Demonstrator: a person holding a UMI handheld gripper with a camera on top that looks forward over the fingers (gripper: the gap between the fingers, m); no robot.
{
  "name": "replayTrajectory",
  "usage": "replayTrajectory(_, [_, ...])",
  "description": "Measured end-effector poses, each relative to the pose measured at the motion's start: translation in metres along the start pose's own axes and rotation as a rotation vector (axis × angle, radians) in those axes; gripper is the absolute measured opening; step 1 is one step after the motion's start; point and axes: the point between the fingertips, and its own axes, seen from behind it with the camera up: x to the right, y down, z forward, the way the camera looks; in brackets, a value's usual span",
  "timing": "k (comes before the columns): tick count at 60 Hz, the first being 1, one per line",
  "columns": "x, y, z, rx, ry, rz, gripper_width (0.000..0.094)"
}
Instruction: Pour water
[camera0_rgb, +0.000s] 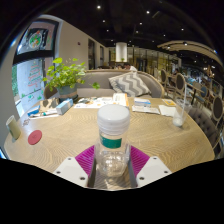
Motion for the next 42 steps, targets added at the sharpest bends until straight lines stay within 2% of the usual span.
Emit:
replayTrajectory(12, [-0.001,0.0,0.002,-0.002,0.015,-0.026,0.0404])
replayTrajectory(22, [0.002,-0.022,-0.005,0.012,0.114,-0.098,0.0404])
replayTrajectory(34, [-0.022,-0.106,-0.029,0.071,0.295,-0.324,0.0405])
replayTrajectory(42, [-0.082,-0.175,-0.055,0.138,0.418,-0.597,0.0405])
